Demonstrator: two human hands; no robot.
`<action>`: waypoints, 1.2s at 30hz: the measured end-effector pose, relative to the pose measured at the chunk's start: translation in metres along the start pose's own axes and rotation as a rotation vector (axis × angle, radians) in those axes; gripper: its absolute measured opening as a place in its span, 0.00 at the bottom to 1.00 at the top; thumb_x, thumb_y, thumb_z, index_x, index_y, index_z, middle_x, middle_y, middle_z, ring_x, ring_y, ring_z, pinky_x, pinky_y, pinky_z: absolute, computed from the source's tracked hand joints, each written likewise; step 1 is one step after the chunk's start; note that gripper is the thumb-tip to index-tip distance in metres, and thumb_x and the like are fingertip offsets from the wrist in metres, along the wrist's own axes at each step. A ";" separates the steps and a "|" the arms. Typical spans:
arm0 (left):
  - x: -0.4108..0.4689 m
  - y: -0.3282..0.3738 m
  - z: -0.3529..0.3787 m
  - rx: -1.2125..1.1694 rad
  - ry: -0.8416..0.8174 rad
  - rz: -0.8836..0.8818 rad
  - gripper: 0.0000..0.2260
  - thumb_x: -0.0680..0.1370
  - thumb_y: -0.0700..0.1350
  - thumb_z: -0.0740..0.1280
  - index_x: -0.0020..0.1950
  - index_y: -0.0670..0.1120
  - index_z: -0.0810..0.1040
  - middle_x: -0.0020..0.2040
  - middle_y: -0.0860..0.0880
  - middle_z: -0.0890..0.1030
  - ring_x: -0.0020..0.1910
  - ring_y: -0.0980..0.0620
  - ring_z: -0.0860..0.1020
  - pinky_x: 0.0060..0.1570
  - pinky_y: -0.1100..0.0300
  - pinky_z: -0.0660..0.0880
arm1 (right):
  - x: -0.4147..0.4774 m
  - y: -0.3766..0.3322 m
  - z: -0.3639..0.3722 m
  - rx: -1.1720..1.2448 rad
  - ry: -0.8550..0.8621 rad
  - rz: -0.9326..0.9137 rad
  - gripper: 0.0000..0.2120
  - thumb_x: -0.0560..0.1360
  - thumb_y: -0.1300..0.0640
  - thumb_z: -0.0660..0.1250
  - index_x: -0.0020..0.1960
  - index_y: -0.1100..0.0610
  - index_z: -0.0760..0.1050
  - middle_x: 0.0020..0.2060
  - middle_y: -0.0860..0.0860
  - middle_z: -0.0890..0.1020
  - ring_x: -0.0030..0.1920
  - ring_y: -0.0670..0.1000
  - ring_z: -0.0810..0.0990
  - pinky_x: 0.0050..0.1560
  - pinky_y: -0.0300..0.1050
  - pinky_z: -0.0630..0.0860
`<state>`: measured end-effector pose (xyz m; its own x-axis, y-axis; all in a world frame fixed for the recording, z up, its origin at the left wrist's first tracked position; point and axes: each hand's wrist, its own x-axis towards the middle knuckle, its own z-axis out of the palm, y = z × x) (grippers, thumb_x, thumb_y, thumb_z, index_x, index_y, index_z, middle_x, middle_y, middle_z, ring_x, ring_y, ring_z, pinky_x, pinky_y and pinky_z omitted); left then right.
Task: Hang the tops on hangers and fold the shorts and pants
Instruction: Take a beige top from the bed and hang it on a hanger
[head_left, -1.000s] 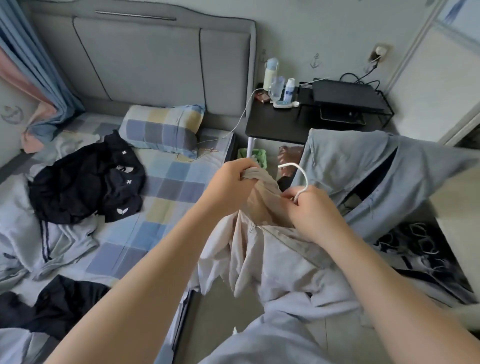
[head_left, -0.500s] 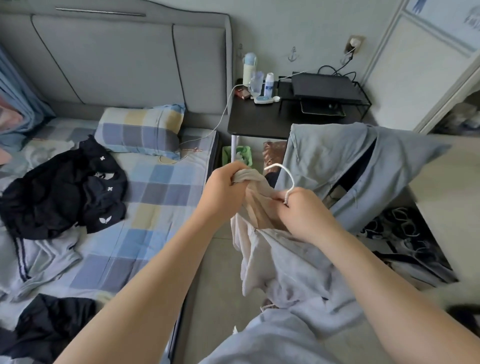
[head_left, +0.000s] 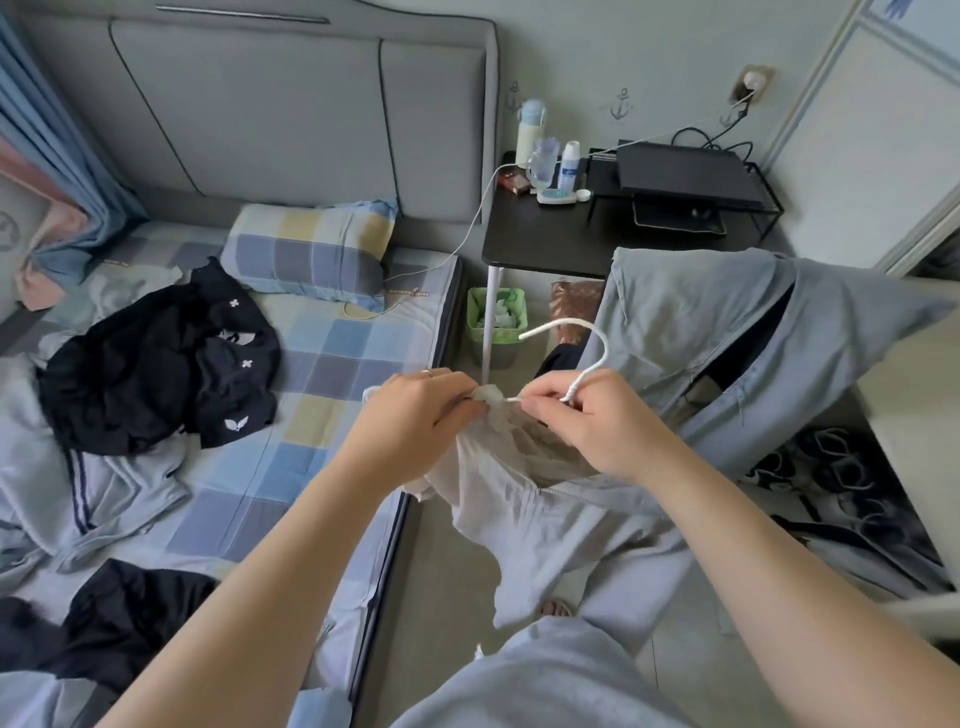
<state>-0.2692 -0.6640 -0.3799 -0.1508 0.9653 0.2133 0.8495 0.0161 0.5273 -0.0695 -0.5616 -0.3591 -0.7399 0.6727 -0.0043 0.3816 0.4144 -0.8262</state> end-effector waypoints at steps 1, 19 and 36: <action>-0.005 -0.002 0.001 -0.024 0.032 -0.026 0.07 0.81 0.45 0.67 0.43 0.48 0.79 0.36 0.58 0.76 0.38 0.56 0.73 0.40 0.59 0.65 | 0.003 0.000 0.003 0.007 0.005 0.005 0.06 0.80 0.53 0.68 0.47 0.48 0.82 0.28 0.47 0.78 0.30 0.44 0.75 0.35 0.38 0.71; -0.084 -0.025 -0.033 -0.088 0.356 -0.492 0.12 0.80 0.46 0.68 0.37 0.55 0.75 0.29 0.53 0.71 0.30 0.52 0.66 0.31 0.55 0.63 | 0.037 0.062 0.048 0.253 0.428 0.391 0.12 0.75 0.48 0.70 0.57 0.49 0.77 0.59 0.52 0.77 0.58 0.56 0.80 0.62 0.60 0.77; -0.099 -0.027 -0.009 0.082 0.238 -0.515 0.08 0.81 0.46 0.67 0.45 0.49 0.83 0.35 0.52 0.77 0.39 0.46 0.76 0.38 0.50 0.73 | 0.033 -0.010 0.069 0.209 0.126 -0.104 0.17 0.74 0.64 0.72 0.55 0.43 0.78 0.41 0.45 0.84 0.38 0.45 0.81 0.45 0.39 0.78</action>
<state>-0.2816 -0.7627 -0.4079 -0.6571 0.7426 0.1298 0.6714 0.4982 0.5487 -0.1362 -0.5861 -0.3897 -0.6894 0.7096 0.1458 0.1749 0.3584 -0.9170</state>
